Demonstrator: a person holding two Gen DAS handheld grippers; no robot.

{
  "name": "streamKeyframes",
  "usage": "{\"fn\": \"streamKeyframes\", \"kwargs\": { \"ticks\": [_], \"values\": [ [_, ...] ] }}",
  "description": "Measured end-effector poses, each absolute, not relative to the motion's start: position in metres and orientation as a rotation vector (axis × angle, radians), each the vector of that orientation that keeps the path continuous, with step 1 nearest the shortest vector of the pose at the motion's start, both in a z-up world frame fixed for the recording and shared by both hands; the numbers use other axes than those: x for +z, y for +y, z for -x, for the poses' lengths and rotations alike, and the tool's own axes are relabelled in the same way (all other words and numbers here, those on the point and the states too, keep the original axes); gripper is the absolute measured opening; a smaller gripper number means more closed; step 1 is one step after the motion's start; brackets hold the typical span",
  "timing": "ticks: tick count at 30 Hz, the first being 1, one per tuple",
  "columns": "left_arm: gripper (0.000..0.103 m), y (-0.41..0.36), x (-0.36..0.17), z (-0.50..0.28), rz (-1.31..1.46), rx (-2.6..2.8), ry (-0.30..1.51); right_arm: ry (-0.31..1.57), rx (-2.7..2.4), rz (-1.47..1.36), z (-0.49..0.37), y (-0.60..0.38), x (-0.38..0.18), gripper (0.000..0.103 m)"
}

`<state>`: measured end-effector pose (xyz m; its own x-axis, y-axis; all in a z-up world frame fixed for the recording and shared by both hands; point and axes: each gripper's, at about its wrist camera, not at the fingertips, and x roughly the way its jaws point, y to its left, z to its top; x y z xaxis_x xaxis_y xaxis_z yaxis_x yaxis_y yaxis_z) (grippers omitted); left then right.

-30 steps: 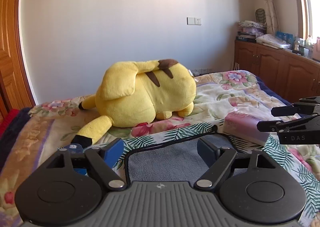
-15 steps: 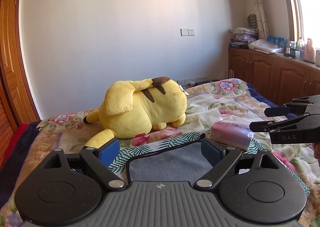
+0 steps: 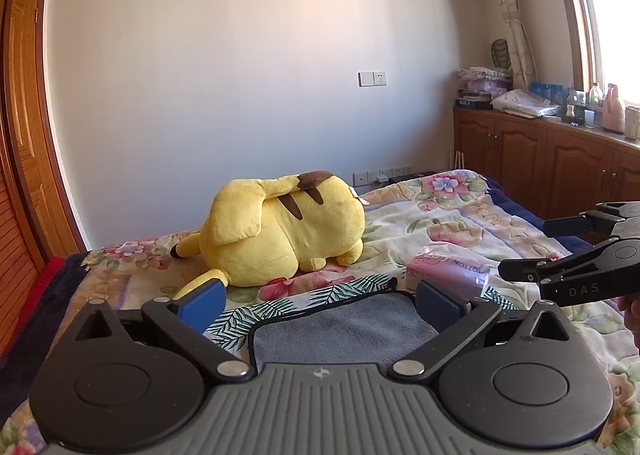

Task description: Fold towel

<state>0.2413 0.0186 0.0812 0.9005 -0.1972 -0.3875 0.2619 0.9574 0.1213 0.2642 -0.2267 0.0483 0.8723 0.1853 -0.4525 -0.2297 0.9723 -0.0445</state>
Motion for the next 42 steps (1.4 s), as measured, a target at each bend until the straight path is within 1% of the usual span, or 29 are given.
{"fn": "streamKeyframes", "kwargs": {
  "ticks": [1, 3, 7, 8, 16, 25, 42],
  "values": [
    [0.087, 0.018, 0.082, -0.239, -0.173, -0.235, 0.38, 0.462, 0.215, 0.096, -0.262, -0.228, 0.049, 0.089],
    [0.087, 0.017, 0.083, -0.234, -0.18, -0.231, 0.377, 0.454, 0.198, 0.097, -0.258, -0.23, 0.05, 0.099],
    [0.087, 0.017, 0.085, -0.224, -0.184, -0.232, 0.381, 0.454, 0.203, 0.087, -0.251, -0.234, 0.051, 0.1],
    [0.087, 0.016, 0.085, -0.221, -0.187, -0.232, 0.383, 0.454, 0.204, 0.086, -0.249, -0.234, 0.052, 0.103],
    [0.087, 0.013, 0.083, -0.199, -0.153, -0.218, 0.41, 0.455, 0.214, 0.05, -0.226, -0.238, 0.055, 0.103],
    [0.087, 0.006, 0.088, -0.168, -0.112, -0.2, 0.389, 0.454, 0.219, 0.038, -0.199, -0.241, 0.056, 0.103],
    [0.087, -0.001, 0.077, -0.112, -0.107, -0.19, 0.393, 0.431, 0.254, 0.013, -0.146, -0.237, 0.057, 0.103]
  ]
}}
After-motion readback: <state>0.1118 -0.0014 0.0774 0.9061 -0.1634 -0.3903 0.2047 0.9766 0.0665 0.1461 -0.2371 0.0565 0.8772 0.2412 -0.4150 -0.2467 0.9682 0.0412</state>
